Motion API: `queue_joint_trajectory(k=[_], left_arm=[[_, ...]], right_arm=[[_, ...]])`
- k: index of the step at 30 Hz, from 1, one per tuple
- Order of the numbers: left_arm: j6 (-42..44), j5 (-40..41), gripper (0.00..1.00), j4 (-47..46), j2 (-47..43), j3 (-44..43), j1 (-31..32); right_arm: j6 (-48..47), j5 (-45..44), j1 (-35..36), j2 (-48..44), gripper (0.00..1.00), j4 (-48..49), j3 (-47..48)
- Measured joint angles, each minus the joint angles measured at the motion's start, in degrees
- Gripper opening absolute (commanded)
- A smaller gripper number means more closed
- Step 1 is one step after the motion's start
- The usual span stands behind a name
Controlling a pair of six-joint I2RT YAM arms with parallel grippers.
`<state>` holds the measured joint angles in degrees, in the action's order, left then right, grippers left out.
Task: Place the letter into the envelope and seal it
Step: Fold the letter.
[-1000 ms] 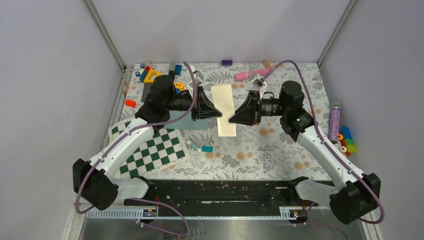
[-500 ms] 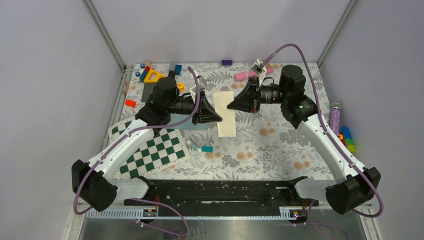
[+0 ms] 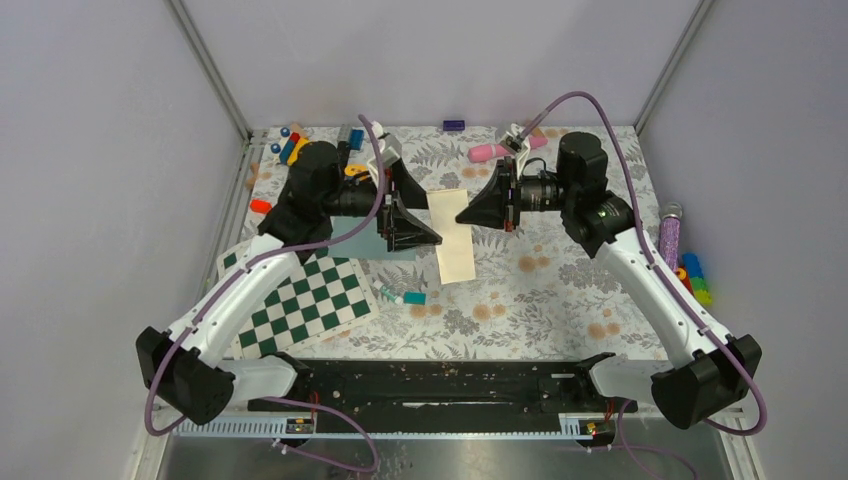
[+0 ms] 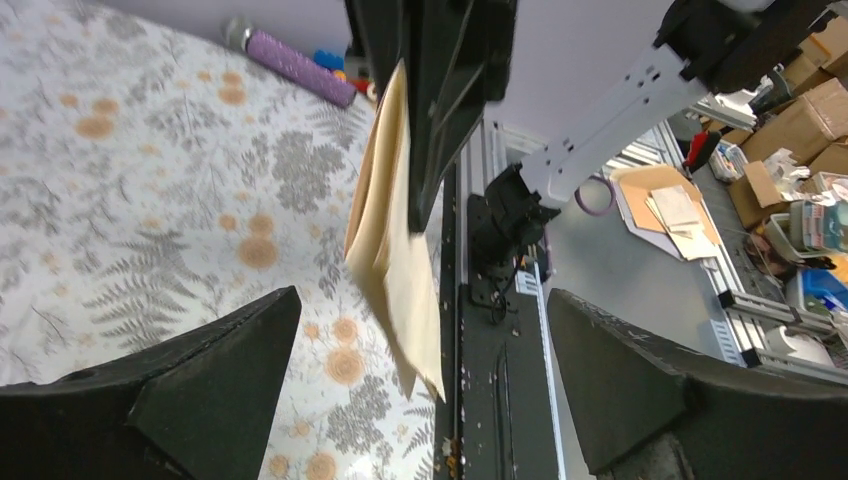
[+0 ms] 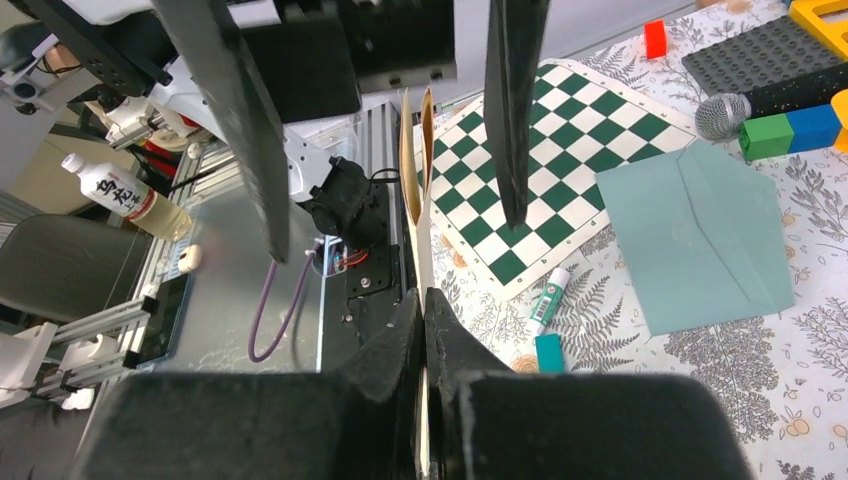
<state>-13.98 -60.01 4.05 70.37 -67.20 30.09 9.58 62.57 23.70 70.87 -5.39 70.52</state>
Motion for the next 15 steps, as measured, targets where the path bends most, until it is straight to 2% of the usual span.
queue_joint_trajectory(k=[9,11,13,15], left_arm=[[3.2,0.7,0.99,4.5,5.2,-11.4,2.6],[3.9,0.9,0.94,5.9,7.1,-12.3,3.6],[4.4,1.0,0.80,7.1,8.8,-12.4,4.2],[4.7,1.0,0.54,8.4,10.2,-12.4,4.5]], right_arm=[[-0.6,0.8,0.0,-0.6,0.00,-0.6,-1.9],[-0.4,1.2,0.0,-0.7,0.00,-0.4,-2.5],[-0.1,1.6,0.0,-0.8,0.00,-0.2,-3.0],[0.3,2.0,0.2,-1.0,0.00,0.1,-3.3]])
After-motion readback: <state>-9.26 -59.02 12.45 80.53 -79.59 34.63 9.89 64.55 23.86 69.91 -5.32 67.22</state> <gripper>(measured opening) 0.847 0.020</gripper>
